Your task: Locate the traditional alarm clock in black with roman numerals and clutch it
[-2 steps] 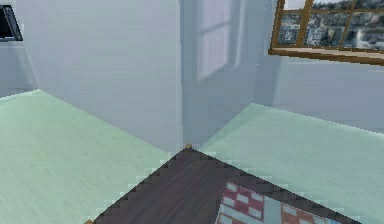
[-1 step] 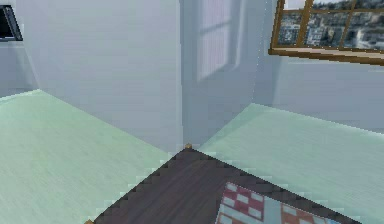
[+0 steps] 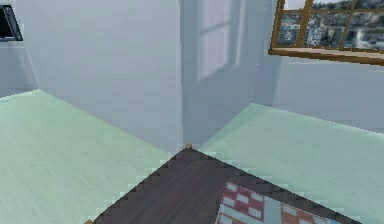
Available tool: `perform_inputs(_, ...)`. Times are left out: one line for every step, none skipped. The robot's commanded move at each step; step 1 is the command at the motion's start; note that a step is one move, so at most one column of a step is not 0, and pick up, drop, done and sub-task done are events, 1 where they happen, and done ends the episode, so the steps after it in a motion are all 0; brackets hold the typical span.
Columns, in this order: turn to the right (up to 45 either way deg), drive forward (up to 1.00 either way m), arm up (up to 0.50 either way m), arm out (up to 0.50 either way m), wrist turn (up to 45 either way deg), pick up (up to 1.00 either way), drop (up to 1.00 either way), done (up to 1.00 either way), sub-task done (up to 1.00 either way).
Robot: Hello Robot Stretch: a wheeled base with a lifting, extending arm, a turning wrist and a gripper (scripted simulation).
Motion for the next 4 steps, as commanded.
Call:
perform_inputs(0.0, 0.0, 0.0, 0.0, 45.0, 0.0, 0.0, 0.0, 0.0)
perform_inputs(0.0, 0.0, 0.0, 0.0, 6.0, 0.0, 0.0, 0.0, 0.0)
perform_inputs(0.0, 0.0, -0.3, 0.0, 0.0, 0.0, 0.0, 0.0, 0.0)
perform_inputs(0.0, 0.0, 0.0, 0.0, 0.0, 1.0, 0.0, 0.0, 0.0)
